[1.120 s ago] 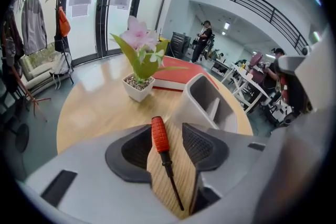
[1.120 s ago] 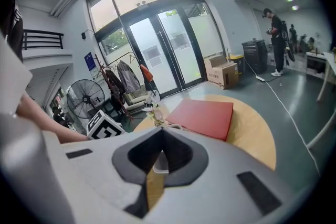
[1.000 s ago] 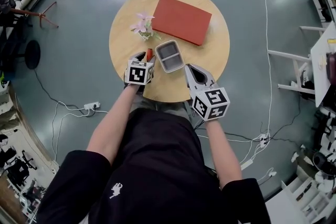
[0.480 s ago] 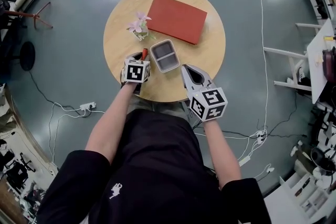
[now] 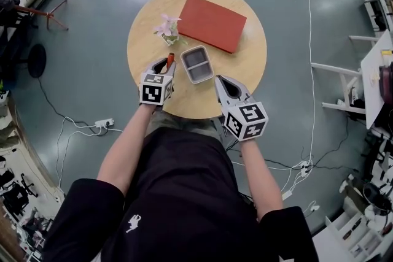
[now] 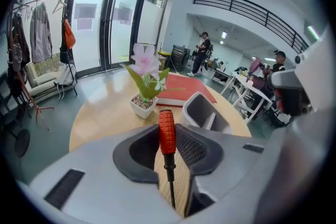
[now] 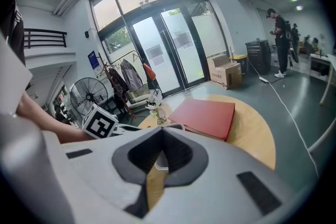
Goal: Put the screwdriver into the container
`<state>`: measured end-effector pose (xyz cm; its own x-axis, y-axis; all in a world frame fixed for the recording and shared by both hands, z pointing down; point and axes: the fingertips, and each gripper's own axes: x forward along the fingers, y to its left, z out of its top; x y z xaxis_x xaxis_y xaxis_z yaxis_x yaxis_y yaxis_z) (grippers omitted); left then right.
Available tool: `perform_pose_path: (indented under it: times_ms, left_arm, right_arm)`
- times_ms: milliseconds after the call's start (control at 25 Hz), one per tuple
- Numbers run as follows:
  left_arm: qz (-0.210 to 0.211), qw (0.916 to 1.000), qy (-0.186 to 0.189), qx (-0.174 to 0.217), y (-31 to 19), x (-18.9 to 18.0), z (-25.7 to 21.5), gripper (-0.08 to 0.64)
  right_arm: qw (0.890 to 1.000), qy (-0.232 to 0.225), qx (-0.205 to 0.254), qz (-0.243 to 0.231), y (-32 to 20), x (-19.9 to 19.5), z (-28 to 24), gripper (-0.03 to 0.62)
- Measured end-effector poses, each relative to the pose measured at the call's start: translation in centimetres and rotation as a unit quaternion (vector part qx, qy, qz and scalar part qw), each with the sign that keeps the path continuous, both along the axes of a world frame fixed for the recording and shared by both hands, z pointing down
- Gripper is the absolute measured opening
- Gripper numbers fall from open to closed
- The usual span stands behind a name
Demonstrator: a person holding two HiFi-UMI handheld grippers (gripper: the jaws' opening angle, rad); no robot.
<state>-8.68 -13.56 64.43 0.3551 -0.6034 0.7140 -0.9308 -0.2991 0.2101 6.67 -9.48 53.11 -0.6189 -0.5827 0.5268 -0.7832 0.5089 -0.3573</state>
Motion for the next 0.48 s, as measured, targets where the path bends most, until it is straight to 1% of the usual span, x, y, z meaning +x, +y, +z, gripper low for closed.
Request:
perform_pose_path:
  times_ms: [240, 480]
  left_arm:
    - [-0.002, 0.9978, 0.009, 0.065, -0.4, 0.2, -5.4, 0.098]
    - [0.012, 0.9918, 0.03, 0.123, -2.0, 2.2, -10.5, 0.098]
  right_arm:
    - [1.0, -0.01, 0.02, -0.004, -0.2, 0.0, -1.4, 0.002]
    - [0.999, -0.02, 0.043, 0.003, -1.1, 0.5, -3.3, 0.002]
